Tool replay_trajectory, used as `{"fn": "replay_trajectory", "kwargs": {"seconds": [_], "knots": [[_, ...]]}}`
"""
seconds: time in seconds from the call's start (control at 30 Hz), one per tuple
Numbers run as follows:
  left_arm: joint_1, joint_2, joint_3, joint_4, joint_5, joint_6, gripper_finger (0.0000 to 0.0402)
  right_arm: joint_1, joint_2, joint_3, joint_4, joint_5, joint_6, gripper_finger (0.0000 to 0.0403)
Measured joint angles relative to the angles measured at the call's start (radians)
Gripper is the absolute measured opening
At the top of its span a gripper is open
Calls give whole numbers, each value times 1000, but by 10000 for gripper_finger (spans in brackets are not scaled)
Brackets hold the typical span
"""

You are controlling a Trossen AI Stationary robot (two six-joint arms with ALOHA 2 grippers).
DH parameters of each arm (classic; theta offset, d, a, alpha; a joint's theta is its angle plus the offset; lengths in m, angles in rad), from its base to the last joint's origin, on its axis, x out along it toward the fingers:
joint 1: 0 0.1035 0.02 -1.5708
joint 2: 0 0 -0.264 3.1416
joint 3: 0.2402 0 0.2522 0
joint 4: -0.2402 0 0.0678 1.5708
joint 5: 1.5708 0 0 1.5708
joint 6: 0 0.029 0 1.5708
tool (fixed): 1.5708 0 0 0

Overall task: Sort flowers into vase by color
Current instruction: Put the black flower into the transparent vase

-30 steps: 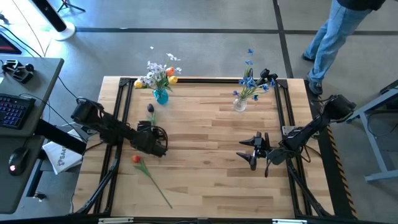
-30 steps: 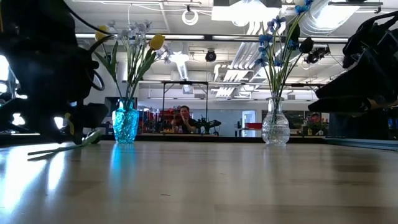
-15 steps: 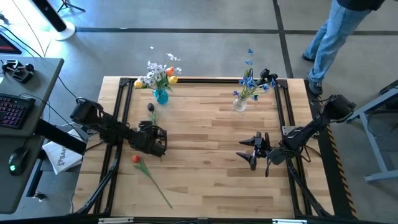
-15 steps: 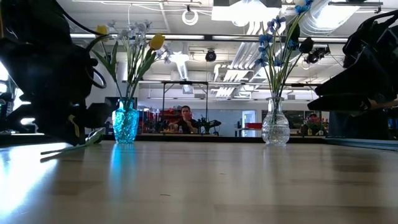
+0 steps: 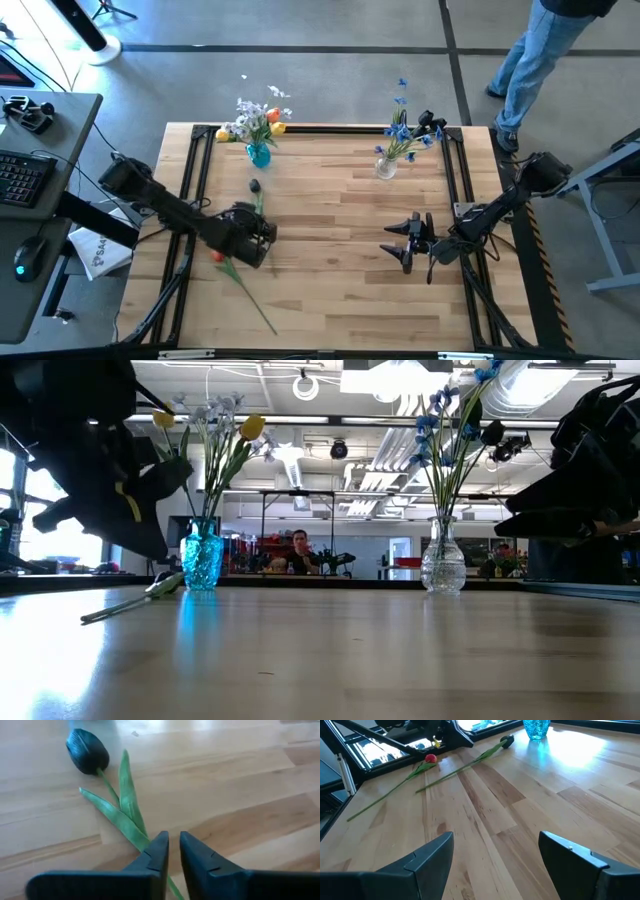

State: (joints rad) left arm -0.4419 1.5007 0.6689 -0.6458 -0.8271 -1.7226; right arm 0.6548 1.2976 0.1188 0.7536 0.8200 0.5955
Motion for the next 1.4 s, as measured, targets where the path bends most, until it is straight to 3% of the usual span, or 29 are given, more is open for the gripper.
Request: {"fn": "replay_trajectory", "kwargs": {"seconds": [0.13, 0.33, 0.47, 0.63, 0.9, 1.03, 1.1, 1.2, 1.3, 1.4], "knots": [[33, 23, 0, -3, 20, -3, 79, 0, 0, 0, 0, 0, 0, 288], [122, 80, 0, 14, 129, -48, 155, 0, 0, 0, -2, 0, 0, 288], [173, 128, 0, 50, 144, -14, 172, 0, 0, 0, -4, 0, 0, 288], [207, 152, 2, 73, 169, 59, 140, 0, 0, 0, -6, 0, 0, 288], [186, 137, 9, 89, 173, 135, 13, 0, 0, 0, -8, 3, 0, 288], [147, 121, 45, 137, 66, 215, 13, 0, 0, 0, -2, 38, 2, 288], [122, 117, 61, 218, -12, 298, 8, 0, 0, 0, 5, 37, 6, 288], [81, 114, 67, 435, -132, 495, 4, 0, 0, 0, 27, -52, -30, 288], [45, 118, 64, 741, -226, 771, 4, 0, 0, 19, 45, -150, -97, 288], [22, 135, 64, 1061, -244, 1098, 2, 0, 0, 73, 45, -210, -211, 288]]}}
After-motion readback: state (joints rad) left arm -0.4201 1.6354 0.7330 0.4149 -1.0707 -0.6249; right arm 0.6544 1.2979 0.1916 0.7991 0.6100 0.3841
